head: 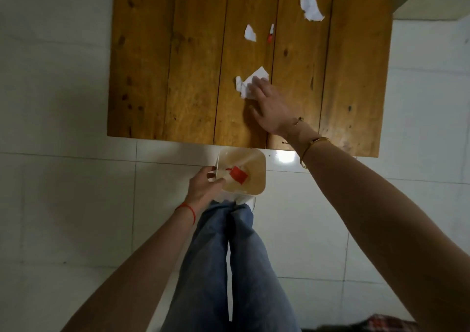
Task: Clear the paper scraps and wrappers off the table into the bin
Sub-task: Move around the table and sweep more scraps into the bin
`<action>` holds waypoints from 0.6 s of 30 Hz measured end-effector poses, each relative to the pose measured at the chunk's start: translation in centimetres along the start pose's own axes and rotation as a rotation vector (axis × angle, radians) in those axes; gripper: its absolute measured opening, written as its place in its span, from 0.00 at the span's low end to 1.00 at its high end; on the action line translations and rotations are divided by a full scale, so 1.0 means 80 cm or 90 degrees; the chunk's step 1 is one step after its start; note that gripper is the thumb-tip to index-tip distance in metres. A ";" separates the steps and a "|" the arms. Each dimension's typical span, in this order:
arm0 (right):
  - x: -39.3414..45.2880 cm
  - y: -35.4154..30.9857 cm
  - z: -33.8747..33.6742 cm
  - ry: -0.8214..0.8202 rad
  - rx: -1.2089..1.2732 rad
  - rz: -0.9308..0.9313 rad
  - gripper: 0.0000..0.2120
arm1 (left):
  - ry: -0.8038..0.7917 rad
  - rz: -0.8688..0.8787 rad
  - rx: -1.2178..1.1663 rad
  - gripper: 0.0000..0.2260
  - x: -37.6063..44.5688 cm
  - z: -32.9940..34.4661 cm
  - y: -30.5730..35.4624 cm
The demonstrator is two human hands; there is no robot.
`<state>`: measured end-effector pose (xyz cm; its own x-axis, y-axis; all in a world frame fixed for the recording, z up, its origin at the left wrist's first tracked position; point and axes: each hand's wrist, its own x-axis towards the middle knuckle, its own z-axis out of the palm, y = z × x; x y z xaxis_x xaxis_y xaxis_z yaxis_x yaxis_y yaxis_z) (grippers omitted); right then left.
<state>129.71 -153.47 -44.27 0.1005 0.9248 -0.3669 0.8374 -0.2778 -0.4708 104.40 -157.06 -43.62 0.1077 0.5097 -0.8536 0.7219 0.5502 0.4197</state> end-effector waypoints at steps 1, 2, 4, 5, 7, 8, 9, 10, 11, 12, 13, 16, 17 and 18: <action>-0.001 0.002 0.005 0.007 -0.005 -0.006 0.28 | 0.001 -0.003 -0.004 0.16 0.003 0.002 0.000; -0.004 0.003 0.010 0.017 -0.011 -0.011 0.28 | 0.001 -0.006 -0.006 0.15 0.005 0.003 -0.001; -0.014 0.004 0.016 0.027 -0.026 -0.022 0.27 | 0.003 -0.012 -0.009 0.13 0.007 0.005 0.000; -0.021 0.003 0.018 0.027 -0.031 -0.032 0.26 | 0.004 -0.013 -0.010 0.12 0.008 0.006 0.001; -0.039 0.000 0.025 0.009 -0.038 -0.062 0.25 | 0.005 -0.016 -0.011 0.12 0.009 0.007 0.004; -0.051 -0.001 0.029 -0.006 -0.044 -0.079 0.25 | 0.006 -0.018 -0.013 0.12 0.009 0.008 0.005; -0.063 -0.004 0.034 -0.023 -0.055 -0.099 0.25 | 0.006 -0.017 -0.016 0.12 0.009 0.009 0.006; -0.076 -0.006 0.038 -0.042 -0.070 -0.123 0.25 | 0.005 -0.015 -0.021 0.13 0.009 0.010 0.007; -0.089 -0.009 0.043 -0.060 -0.084 -0.152 0.25 | 0.004 -0.015 -0.026 0.14 0.008 0.011 0.008; -0.102 -0.012 0.047 -0.071 -0.089 -0.185 0.23 | 0.004 -0.015 -0.031 0.15 0.007 0.011 0.009; -0.112 -0.015 0.051 -0.073 -0.083 -0.218 0.21 | 0.003 -0.016 -0.034 0.16 0.007 0.011 0.011; -0.126 -0.019 0.053 -0.034 -0.031 -0.263 0.17 | 0.004 -0.021 -0.042 0.17 0.006 0.010 0.017; -0.120 -0.018 0.048 -0.007 -0.016 -0.251 0.16 | 0.002 -0.019 -0.045 0.17 0.008 0.009 0.018; -0.110 -0.015 0.042 0.024 -0.004 -0.228 0.16 | -0.001 -0.016 -0.047 0.17 0.009 0.009 0.018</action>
<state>126.02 -162.13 -43.14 -0.1800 0.9723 -0.1492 0.8267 0.0673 -0.5586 106.04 -156.37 -43.83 0.0906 0.4938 -0.8648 0.6718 0.6108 0.4191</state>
